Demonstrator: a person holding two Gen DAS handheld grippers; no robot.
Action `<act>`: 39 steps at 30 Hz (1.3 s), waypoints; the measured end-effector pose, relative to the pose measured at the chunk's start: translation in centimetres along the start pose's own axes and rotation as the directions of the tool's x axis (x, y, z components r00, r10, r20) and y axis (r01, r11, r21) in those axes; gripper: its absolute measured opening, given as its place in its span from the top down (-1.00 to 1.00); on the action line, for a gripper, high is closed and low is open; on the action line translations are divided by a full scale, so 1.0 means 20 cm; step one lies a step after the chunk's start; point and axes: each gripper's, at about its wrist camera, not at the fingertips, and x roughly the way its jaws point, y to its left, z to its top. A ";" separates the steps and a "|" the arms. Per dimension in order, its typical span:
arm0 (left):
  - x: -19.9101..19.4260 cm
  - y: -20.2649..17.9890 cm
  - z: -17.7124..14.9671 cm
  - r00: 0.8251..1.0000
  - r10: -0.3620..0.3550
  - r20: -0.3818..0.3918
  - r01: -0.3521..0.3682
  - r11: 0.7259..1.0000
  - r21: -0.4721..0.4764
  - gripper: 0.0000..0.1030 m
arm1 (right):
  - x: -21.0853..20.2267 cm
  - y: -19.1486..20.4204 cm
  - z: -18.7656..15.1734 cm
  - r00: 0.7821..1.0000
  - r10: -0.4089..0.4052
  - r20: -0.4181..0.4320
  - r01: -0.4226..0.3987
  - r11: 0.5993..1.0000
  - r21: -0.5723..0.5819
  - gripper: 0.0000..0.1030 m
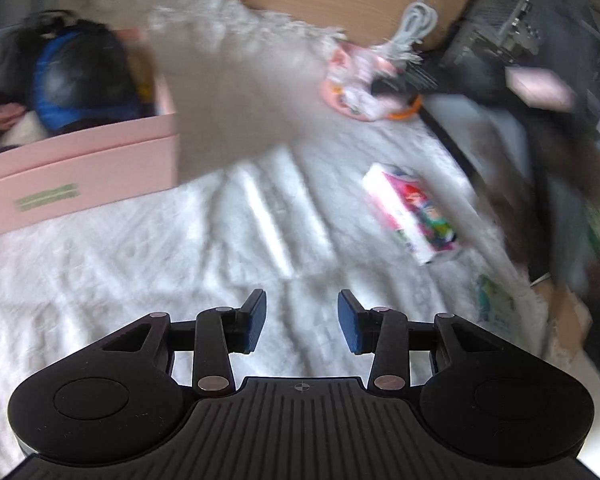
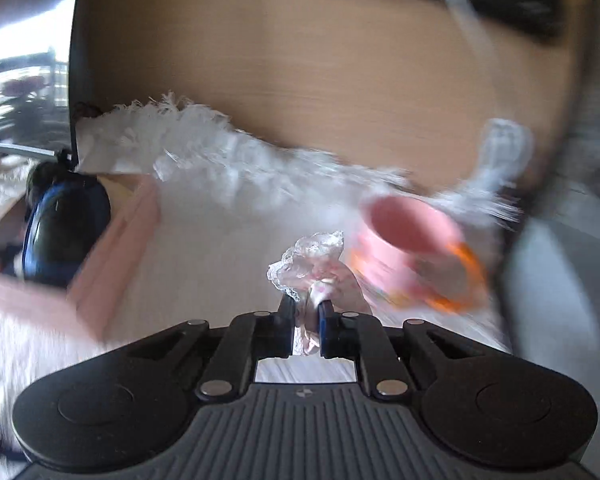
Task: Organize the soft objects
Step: 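Grasp the tissue packet with the left tool while the right tool grasps the lace cloth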
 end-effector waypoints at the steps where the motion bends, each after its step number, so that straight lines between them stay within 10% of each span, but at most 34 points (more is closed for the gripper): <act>1: 0.02 -0.02 0.01 1.000 -0.008 -0.001 0.008 1.000 0.006 0.16 | -0.07 -0.03 -0.07 1.000 -0.022 -0.004 0.022 1.000 0.011 0.79; 15: 0.38 -0.50 0.31 0.998 -0.045 0.048 0.041 0.996 0.076 0.13 | -0.46 -0.22 -0.70 0.969 -0.221 -0.109 0.231 0.968 0.094 0.79; 19: 0.54 -0.62 0.34 0.994 0.104 -0.021 -0.101 0.986 0.132 0.14 | -0.45 -0.24 -0.76 0.970 -0.219 -0.110 0.228 0.970 0.084 0.79; 32: 0.74 -0.76 0.35 0.990 0.126 -0.065 -0.107 0.965 0.240 -0.25 | -0.47 -0.24 -0.80 0.974 -0.209 -0.092 0.213 0.977 0.031 0.79; 35: 0.73 -0.78 0.32 0.995 0.090 -0.044 -0.074 0.957 0.282 0.35 | -0.49 -0.25 -0.80 0.973 -0.211 -0.093 0.214 0.977 0.026 0.79; 39: 0.66 -0.75 0.26 0.999 0.007 -0.041 0.005 0.959 0.283 0.47 | -0.54 -0.25 -0.77 0.975 -0.205 -0.084 0.208 0.977 0.037 0.78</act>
